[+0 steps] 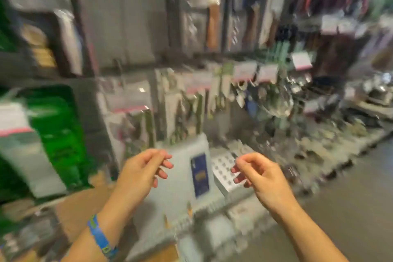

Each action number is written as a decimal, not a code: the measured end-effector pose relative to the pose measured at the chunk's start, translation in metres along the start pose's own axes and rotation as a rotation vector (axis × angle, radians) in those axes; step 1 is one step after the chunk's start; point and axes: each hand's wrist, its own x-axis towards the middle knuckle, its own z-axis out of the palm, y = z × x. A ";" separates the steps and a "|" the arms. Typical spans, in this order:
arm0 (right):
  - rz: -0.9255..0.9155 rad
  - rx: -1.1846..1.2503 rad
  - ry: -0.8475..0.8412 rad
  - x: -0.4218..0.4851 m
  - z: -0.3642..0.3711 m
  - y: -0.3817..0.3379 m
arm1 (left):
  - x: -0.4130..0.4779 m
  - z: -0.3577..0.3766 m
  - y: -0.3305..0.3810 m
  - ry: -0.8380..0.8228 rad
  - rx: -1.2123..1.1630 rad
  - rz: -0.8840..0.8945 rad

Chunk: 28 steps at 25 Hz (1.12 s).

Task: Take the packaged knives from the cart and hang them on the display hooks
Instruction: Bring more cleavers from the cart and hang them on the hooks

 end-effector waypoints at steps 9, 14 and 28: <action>0.776 0.038 0.469 -0.262 -0.192 0.212 | -0.132 0.254 -0.162 -0.544 0.227 -0.621; 0.935 0.078 0.720 -0.376 -0.278 0.253 | -0.204 0.358 -0.186 -0.819 0.382 -0.649; 1.159 0.363 1.420 -0.497 -0.337 0.280 | -0.248 0.623 -0.187 -1.514 0.646 -0.563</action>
